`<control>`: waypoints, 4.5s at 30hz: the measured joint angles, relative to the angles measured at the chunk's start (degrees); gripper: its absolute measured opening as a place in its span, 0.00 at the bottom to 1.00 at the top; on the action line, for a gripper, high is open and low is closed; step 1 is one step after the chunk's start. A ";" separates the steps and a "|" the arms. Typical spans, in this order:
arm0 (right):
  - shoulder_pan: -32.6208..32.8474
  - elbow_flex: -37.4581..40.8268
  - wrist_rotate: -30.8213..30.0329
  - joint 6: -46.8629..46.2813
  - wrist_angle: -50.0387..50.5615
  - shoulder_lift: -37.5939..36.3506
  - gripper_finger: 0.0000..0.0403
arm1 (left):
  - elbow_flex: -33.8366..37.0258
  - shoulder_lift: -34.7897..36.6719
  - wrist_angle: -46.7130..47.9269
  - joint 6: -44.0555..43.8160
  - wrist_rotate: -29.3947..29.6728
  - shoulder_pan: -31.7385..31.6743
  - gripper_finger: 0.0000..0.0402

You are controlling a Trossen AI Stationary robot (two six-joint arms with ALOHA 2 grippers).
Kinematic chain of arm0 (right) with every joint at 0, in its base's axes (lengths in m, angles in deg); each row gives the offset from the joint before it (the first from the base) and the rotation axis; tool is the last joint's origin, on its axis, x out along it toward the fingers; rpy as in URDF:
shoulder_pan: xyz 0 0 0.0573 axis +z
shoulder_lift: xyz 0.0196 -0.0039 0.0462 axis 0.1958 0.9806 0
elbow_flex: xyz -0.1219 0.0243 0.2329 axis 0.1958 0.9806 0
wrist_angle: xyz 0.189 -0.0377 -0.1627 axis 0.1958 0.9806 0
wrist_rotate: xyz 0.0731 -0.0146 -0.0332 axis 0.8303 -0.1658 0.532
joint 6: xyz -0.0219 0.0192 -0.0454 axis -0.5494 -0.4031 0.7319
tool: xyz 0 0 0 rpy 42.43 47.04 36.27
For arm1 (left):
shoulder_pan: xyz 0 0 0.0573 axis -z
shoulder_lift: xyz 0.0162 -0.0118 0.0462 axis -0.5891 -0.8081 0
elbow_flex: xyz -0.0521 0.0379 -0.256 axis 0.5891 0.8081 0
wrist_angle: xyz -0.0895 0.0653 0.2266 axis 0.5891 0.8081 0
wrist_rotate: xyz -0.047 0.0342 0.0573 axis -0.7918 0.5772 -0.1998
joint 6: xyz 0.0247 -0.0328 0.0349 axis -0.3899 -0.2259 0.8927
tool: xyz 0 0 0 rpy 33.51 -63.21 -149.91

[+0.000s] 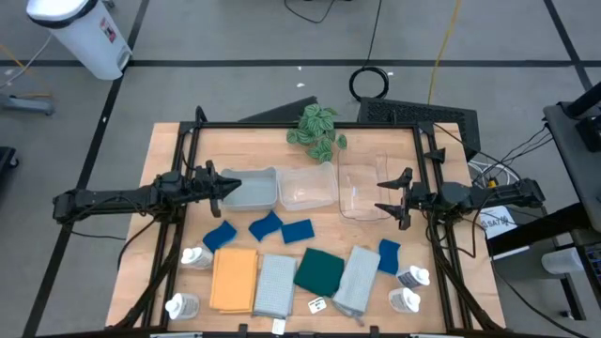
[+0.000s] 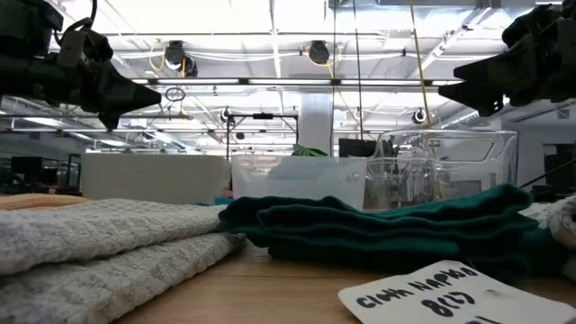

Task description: Pick & Place Kitchen Items

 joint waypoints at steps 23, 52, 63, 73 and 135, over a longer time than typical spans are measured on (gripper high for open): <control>0.01 0.00 0.00 -0.01 -0.01 0.00 0.69 | 0.02 0.02 -0.31 -0.17 -0.01 0.01 0.08; 0.00 -0.01 0.00 -0.01 0.00 0.00 0.69 | -0.22 0.00 -2.33 -10.70 -4.99 0.01 0.09; 0.00 0.00 0.00 -0.01 0.01 0.02 0.69 | -23.82 -7.54 43.42 -14.46 -12.66 4.83 0.47; -0.01 0.00 0.00 0.01 0.01 0.02 0.69 | -29.53 -21.11 61.32 -25.73 -12.75 15.83 0.57; -0.01 0.00 0.02 0.01 0.01 0.02 0.69 | -26.95 -53.57 52.89 -27.69 -4.93 26.63 0.09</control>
